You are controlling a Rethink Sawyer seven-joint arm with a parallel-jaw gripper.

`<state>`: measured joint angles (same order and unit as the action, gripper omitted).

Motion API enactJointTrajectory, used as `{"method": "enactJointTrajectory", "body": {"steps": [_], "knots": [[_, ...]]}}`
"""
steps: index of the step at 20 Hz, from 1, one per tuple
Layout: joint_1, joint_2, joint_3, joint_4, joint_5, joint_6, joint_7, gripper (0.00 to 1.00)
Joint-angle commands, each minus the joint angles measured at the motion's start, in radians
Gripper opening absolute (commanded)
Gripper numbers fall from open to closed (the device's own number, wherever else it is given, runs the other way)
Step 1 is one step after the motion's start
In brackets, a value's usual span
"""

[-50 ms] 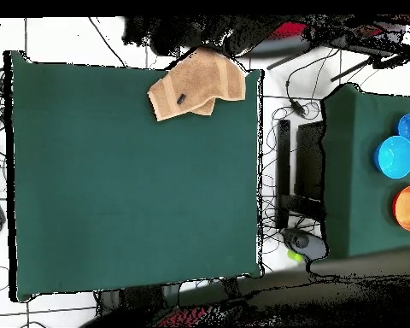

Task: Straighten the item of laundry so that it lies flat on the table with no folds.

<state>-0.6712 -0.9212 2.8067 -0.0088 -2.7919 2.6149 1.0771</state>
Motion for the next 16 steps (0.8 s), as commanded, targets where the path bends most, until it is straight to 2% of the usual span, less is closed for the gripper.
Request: {"method": "enactJointTrajectory", "body": {"steps": [1, 16], "knots": [[0.036, -0.082, 0.071, -0.024, 0.060, 0.069, 0.134, 0.00], [0.035, -0.082, 0.063, -0.020, 0.055, 0.075, 0.137, 0.00]]}}
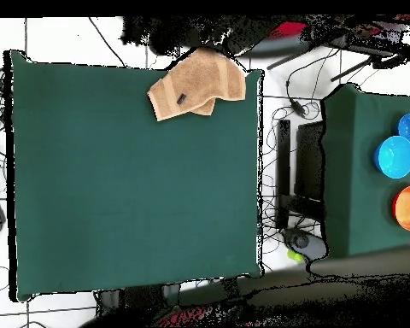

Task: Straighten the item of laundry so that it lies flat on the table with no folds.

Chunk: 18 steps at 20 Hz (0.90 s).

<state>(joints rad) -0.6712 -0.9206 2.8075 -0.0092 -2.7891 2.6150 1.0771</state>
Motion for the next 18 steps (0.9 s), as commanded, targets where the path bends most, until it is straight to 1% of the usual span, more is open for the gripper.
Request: {"method": "enactJointTrajectory", "body": {"steps": [1, 18], "knots": [[0.035, -0.082, 0.065, -0.021, 0.054, 0.075, 0.142, 0.00], [0.029, -0.085, 0.068, -0.023, 0.057, 0.074, 0.155, 0.00]]}}
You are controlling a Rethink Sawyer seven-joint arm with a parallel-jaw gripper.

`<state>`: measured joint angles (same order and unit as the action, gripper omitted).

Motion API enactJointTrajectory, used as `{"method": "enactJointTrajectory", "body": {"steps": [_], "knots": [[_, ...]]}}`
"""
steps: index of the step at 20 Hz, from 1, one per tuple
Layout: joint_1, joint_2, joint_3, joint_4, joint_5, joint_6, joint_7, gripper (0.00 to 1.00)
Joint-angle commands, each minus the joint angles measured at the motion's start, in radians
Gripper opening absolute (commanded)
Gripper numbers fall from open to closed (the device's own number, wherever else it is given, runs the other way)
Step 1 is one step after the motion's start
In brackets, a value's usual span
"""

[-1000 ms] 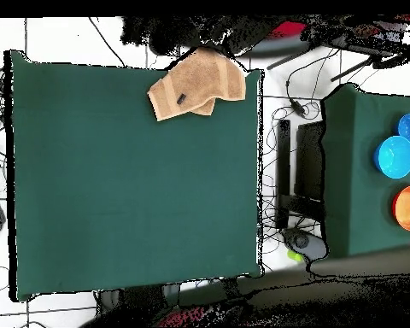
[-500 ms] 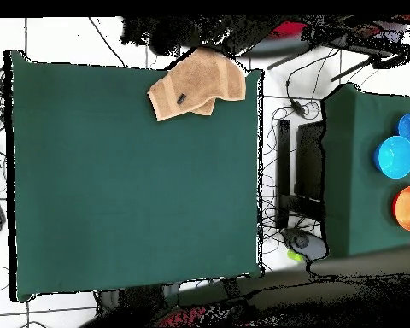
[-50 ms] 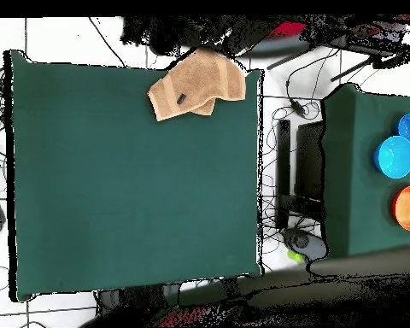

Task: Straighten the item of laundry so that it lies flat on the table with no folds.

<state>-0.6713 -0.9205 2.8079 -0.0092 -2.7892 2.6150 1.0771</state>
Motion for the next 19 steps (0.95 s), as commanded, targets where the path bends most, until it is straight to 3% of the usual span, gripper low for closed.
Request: {"method": "enactJointTrajectory", "body": {"steps": [1, 19], "knots": [[0.029, -0.085, 0.068, -0.023, 0.057, 0.074, 0.153, 0.00], [0.031, -0.081, 0.071, -0.025, 0.060, 0.068, 0.159, 0.00]]}}
